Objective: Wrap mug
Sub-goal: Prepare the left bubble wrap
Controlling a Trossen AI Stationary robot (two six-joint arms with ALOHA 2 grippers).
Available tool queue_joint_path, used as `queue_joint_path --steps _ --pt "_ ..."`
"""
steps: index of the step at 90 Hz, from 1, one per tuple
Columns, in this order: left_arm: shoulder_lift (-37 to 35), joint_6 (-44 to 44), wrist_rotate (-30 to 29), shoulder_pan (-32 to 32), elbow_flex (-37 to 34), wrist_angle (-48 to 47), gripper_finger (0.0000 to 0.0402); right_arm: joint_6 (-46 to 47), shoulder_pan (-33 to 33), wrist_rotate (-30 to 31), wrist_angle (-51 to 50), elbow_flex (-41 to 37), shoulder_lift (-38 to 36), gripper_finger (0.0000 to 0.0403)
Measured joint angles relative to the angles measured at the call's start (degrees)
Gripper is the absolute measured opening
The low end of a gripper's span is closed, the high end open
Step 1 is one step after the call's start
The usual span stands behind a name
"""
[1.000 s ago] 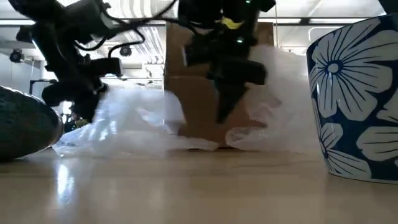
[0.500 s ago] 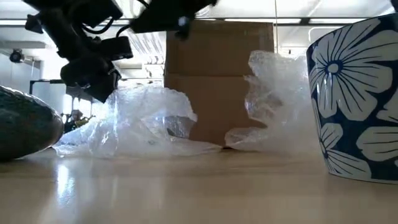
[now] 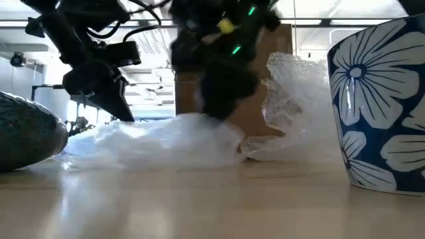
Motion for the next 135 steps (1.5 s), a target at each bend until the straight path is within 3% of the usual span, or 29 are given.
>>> queue_joint_path --steps 19,36,47,55,63,70,81,94,108,135 --pt "0.0 0.0 0.0 0.0 0.0 -0.7 0.0000 -2.2 -0.1 0.3 -17.6 0.0 -6.4 0.0002" --pt "0.0 0.2 0.0 0.0 0.5 -1.7 0.0000 -3.0 -0.2 6.3 -18.5 0.0 -11.4 0.0002" --pt "-0.4 -0.2 0.8 -0.8 6.3 -5.7 0.0000 -2.0 -0.3 7.6 -16.4 0.0 -13.8 0.0002" --pt "-0.6 -0.1 1.0 -1.7 10.5 -7.3 0.0000 -1.5 -0.1 7.4 -10.7 -1.3 -14.5 0.0002" --pt "-0.5 -0.3 1.9 -2.2 12.3 -7.3 0.0000 -2.1 -0.1 7.1 2.3 -4.6 -14.4 0.0002" --pt "-0.5 -1.7 7.9 -2.3 12.2 -7.2 0.0000 -3.9 -0.2 6.4 15.4 -8.1 -13.4 0.0002" --pt "0.3 -5.9 20.6 -3.7 8.2 -1.9 0.0000 -4.9 -1.1 5.9 28.4 -11.8 -9.7 0.0002" --pt "3.9 -7.3 18.9 -4.9 0.4 12.6 0.0000 -5.5 -2.0 5.9 31.4 -12.1 -5.4 0.0002" --pt "9.1 -9.2 12.2 -4.4 -2.9 14.3 0.0000 -5.8 -2.6 5.9 23.4 -12.1 -3.9 0.0002" --pt "14.4 -10.9 11.7 -4.1 -3.5 11.0 0.0000 3.1 -2.8 10.4 -10.7 -12.0 -8.3 0.0002"
